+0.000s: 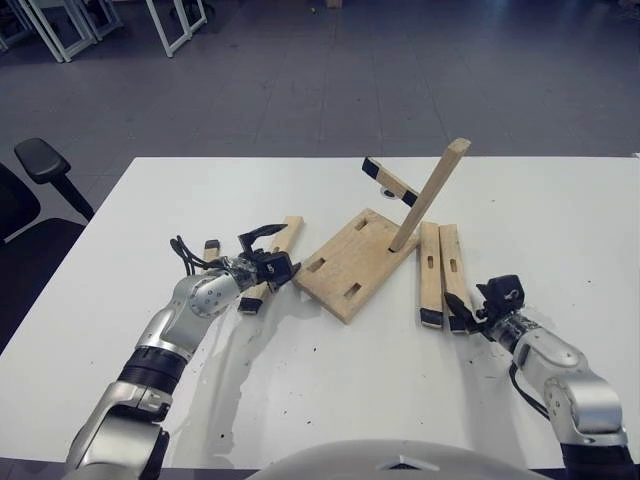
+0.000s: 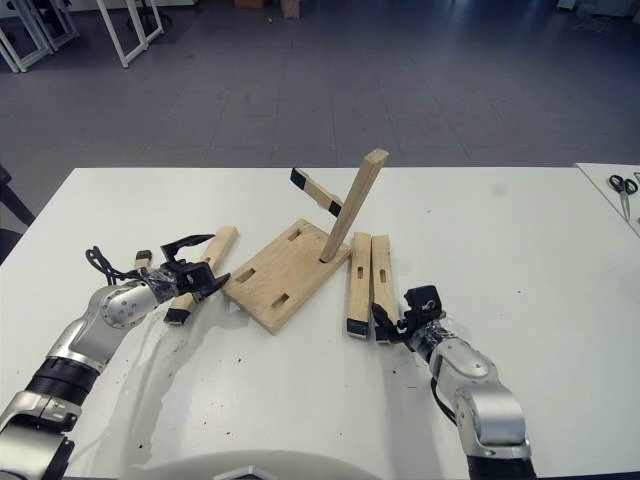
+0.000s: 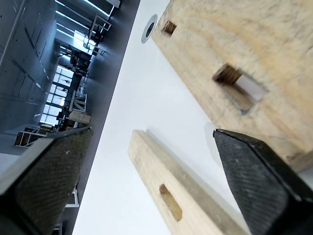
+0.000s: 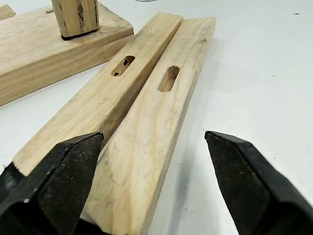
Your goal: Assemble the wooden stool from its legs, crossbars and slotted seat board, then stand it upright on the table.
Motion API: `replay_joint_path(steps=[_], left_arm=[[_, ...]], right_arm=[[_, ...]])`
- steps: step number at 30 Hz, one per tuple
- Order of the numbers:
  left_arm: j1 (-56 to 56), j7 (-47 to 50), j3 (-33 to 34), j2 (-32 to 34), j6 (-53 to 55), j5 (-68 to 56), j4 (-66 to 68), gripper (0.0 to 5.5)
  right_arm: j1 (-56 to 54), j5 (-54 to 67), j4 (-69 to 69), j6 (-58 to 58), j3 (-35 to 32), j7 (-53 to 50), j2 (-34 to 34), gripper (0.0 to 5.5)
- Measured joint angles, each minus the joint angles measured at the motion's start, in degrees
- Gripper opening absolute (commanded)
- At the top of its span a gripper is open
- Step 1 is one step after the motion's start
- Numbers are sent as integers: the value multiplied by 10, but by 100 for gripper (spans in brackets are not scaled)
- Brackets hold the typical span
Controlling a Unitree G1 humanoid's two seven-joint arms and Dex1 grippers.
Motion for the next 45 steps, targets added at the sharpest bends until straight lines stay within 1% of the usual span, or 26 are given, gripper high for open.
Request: replay_joint_path(steps=[3,8,11,14,17,18,21,25,29,32,35,37,41,45], left_arm=[[18,-27,-11,-4,18,-7,-58,457],[41,-31,-33,-42,55,-6,-103,457],[45,-20,-37,-57,62,-4,-111,457],[30,12,-14,-55,60,2,-109,457],[-7,35,-2,-42,58,20,-68,457],[-16,42,0,-37,55,28,-44,457],[-28,66,-4,-26,37,49,34,457],[-39,99,-11,-21,18,64,111,457],[-49,81,-25,-23,-41,44,147,457],[-48,55,-44,-21,-100,36,135,457],[-41,25,-56,-14,-119,24,100,457],[-26,6,-67,-22,-118,20,70,457],[-18,-14,-92,-71,-90,9,14,457],[-7,-21,-118,-138,-61,-15,-49,457]], right_arm=[[26,-28,-17,10,20,-21,0,385],[31,-66,-35,35,21,-72,12,385],[28,-67,-33,41,15,-82,25,326],[21,-42,-14,40,-7,-80,56,273],[14,-45,-2,34,-12,-82,59,211],[9,-47,6,27,-14,-84,59,204],[-9,-56,30,8,-39,-95,62,203],[-55,-44,37,-55,-79,-95,70,203],[-118,-5,29,-77,-116,-96,82,203],[-216,25,14,-76,-150,-106,73,203],[-285,59,2,-63,-166,-109,64,203],[-321,89,-4,-46,-165,-107,64,203],[-374,138,-11,-20,-156,-100,66,203],[-385,182,-8,2,-147,-75,66,203]])
